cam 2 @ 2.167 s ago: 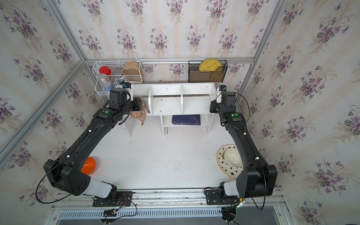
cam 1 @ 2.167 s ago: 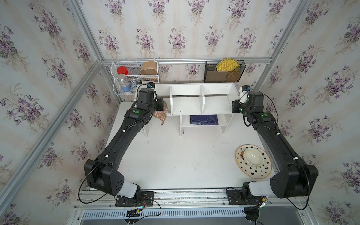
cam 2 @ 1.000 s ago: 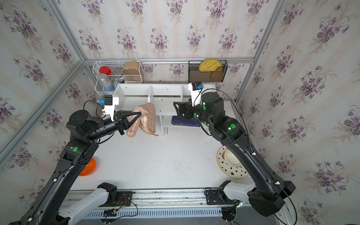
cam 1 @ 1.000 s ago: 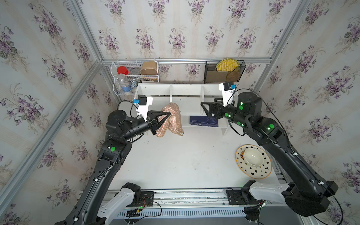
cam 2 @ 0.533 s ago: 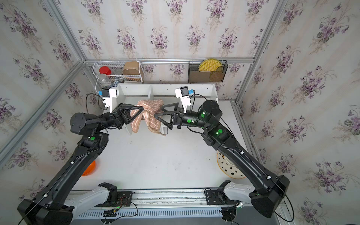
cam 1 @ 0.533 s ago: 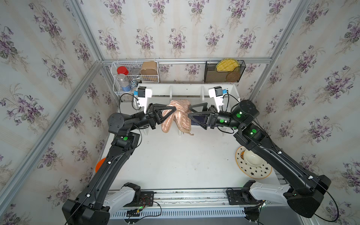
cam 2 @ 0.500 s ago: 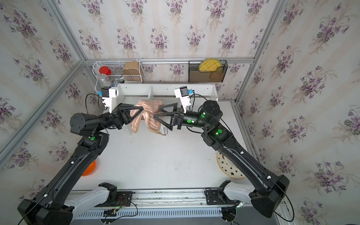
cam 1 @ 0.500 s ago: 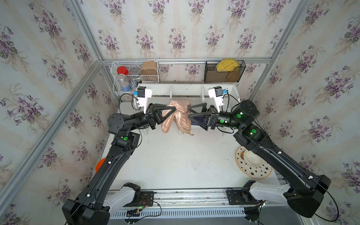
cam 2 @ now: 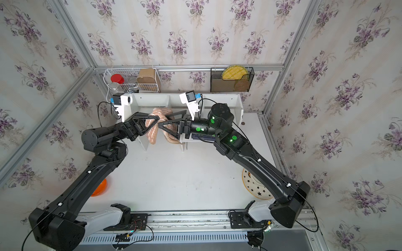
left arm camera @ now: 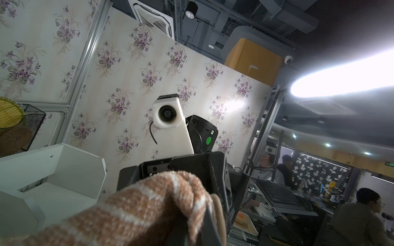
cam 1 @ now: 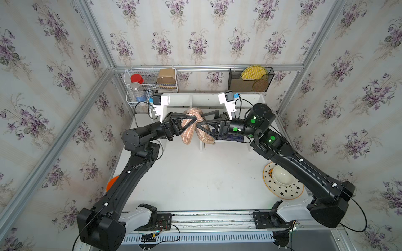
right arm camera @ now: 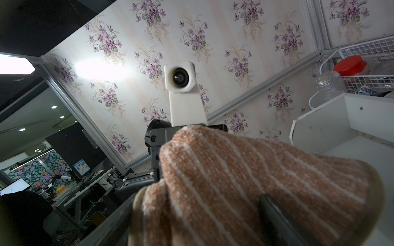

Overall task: Wipe the bookshelf clean with a cloth
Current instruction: Adjust the cleaning item, then wipe the dust from the shelf.

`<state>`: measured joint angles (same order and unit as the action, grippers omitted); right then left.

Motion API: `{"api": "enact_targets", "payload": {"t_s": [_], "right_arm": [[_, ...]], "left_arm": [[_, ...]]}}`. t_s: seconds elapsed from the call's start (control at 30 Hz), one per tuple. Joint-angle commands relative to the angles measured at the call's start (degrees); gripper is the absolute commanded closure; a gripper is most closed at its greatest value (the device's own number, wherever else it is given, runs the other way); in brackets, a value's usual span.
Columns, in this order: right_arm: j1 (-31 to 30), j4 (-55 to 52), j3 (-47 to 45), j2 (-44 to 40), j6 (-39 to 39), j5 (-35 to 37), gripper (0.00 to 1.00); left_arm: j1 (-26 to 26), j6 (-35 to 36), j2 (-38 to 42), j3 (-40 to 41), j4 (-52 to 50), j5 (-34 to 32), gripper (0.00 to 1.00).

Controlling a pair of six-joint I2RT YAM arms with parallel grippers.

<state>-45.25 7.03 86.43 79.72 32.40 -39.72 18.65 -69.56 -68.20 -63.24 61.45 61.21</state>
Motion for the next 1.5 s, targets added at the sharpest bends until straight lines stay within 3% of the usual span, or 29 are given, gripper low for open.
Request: {"api": "enact_targets", "payload": {"t_s": [0.0, 0.07, 0.17, 0.27, 0.33, 0.43, 0.53, 0.67, 0.73, 0.8, 1.03, 1.23, 1.33, 1.47], "right_arm": [[-0.02, -1.11, -0.17, 0.20, -1.82, 1.90, 0.12], [-0.05, -0.35, -0.51, 0.31, -1.41, 1.03, 0.25], [-0.08, 2.11, -0.54, 0.13, 0.02, -0.62, 0.60], [-0.10, 3.41, -0.50, -0.99, -0.11, -0.19, 0.90], [-0.02, 1.72, 0.10, -2.17, -1.96, 3.19, 1.00], [0.31, -5.42, 2.89, -3.36, -6.01, 13.34, 1.00], [2.19, -14.21, 8.70, -2.06, -7.69, 22.71, 1.00], [8.63, -26.75, 19.30, 3.77, -7.10, 33.67, 1.00], [12.99, -30.32, 23.56, 7.24, -6.44, 34.63, 1.00], [19.06, -34.26, 27.66, 11.80, -5.43, 34.51, 1.00], [27.20, -41.79, 32.24, 20.26, -7.17, 41.95, 1.00], [27.07, -41.73, 32.32, 23.63, -8.78, 36.89, 1.00], [25.43, -41.27, 32.61, 24.31, -9.93, 35.46, 1.00], [21.90, -42.23, 34.82, 25.42, -12.86, 35.33, 1.00]], "left_arm": [[-0.11, -7.99, -1.39, -1.22, 12.39, 0.98, 1.00], [-0.12, -11.61, -2.96, -1.81, 16.60, 0.67, 1.00], [-0.15, -13.03, -4.93, -2.06, 18.32, 1.00, 1.00], [-1.40, -5.95, -4.50, -0.89, 9.13, 1.58, 0.99], [-4.20, 3.47, -1.50, 1.49, -4.57, -2.15, 0.82], [-9.79, 18.76, 5.10, 2.61, -33.44, -14.66, 0.59], [-13.85, 33.57, 11.63, -0.37, -57.48, -28.69, 0.50], [-15.40, 45.84, 14.84, -4.40, -74.59, -44.23, 0.46], [-15.57, 47.98, 14.77, -5.18, -80.56, -55.16, 0.34], [-16.28, 49.77, 14.08, -4.42, -83.14, -61.28, 0.31], [-18.10, 52.38, 8.53, -1.67, -79.86, -64.85, 0.23], [-19.77, 52.66, 2.51, -1.04, -72.53, -57.82, 0.24], [-19.88, 53.31, 0.48, 1.14, -66.85, -54.63, 0.31], [-19.89, 54.24, -2.47, 2.02, -63.41, -50.83, 0.48]]}}
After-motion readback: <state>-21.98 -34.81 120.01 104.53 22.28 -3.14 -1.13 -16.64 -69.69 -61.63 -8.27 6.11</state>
